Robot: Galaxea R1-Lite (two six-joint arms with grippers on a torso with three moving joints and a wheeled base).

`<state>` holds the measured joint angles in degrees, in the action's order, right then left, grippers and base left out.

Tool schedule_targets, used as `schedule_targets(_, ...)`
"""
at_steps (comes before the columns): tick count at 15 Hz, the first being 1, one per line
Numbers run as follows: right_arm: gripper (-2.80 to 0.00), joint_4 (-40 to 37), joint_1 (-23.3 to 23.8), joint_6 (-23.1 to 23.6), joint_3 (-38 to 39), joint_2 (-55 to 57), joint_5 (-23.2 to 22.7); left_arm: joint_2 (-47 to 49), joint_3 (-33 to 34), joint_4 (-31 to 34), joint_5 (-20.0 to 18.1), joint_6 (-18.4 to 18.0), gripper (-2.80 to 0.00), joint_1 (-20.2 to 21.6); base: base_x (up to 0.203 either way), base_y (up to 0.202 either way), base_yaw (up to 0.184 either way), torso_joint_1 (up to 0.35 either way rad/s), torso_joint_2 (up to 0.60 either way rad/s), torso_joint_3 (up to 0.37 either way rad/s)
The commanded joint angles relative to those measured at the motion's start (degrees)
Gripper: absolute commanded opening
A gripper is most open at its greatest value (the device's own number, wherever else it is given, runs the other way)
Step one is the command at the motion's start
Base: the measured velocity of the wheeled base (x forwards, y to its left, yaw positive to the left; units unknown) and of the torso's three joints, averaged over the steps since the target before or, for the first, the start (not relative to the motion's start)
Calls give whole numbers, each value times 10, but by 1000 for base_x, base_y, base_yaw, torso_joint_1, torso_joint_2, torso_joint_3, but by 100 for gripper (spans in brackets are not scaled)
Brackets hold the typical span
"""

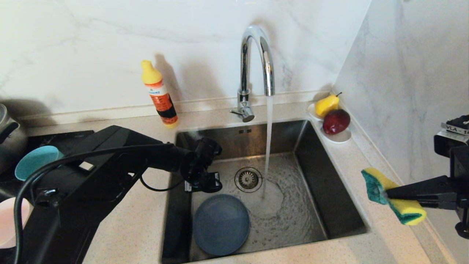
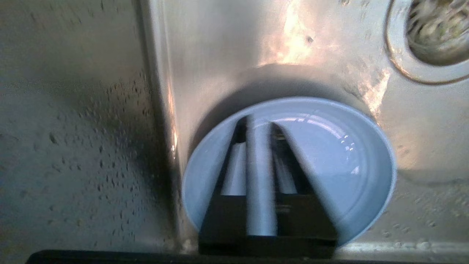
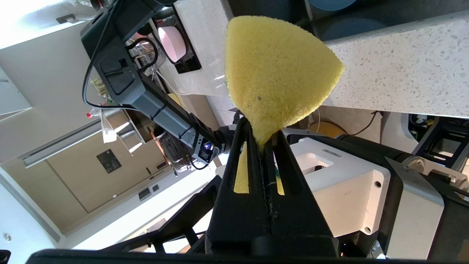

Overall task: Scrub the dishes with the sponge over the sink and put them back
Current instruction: Rinse the plate

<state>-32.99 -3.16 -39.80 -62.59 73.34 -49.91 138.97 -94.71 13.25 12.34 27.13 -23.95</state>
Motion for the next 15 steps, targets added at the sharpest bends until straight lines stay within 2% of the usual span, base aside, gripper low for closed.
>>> schedule_targets(1, -280, -3, 1, -2, 1, -2, -3, -3, -8, 0, 1, 2, 0, 0, 0, 0, 0, 0, 0, 0)
schedule_targets(6, -280, -2, 11, -2, 1, -5, -18, -3, -30, 5, 1, 2, 0, 0, 0, 0, 0, 0, 0, 0)
schedule_targets(15, -280, -1, 12, 0, 4, -3, -29, 10, -57, -1, 1, -30, 0, 0, 0, 0, 0, 0, 0, 0)
